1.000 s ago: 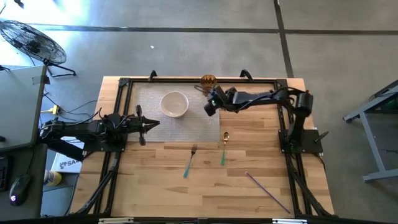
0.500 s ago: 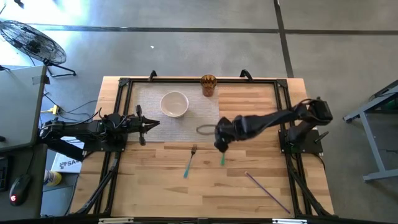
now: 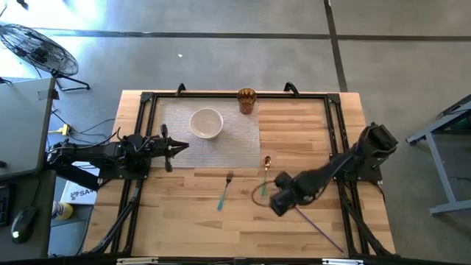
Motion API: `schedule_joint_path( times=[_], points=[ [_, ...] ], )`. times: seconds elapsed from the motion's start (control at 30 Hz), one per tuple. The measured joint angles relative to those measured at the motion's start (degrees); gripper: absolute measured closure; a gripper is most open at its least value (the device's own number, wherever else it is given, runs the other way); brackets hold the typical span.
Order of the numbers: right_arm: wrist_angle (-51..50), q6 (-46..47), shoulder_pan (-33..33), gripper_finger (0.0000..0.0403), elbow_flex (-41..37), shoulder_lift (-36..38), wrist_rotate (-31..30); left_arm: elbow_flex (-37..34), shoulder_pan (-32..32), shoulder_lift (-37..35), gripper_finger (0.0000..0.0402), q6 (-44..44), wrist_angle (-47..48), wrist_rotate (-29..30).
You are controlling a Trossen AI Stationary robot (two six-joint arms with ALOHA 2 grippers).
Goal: Pick & Place Utensil
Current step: Put the purple straw into the orange cup on the gray mat
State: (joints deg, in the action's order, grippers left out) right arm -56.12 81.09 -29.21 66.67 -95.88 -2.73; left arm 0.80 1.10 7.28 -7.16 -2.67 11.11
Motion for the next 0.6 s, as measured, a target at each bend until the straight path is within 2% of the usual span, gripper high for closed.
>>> schedule_joint_path(
  times=[0.27,0.47,0.6],
  points=[
    [-0.3,6.9,-6.1,0.0076,0.0,-5.1,6.1,0.0,0.0,0.0,0.0378,0.0,0.0,0.0],
    [-0.2,7.0,-6.1,0.0097,0.0,-7.2,5.8,0.0,0.0,0.0,0.0378,0.0,0.0,0.0],
    [0.0,7.4,-5.3,0.0119,0.0,-7.3,3.4,0.0,0.0,0.0,0.0378,0.0,0.0,0.0]
  ],
)
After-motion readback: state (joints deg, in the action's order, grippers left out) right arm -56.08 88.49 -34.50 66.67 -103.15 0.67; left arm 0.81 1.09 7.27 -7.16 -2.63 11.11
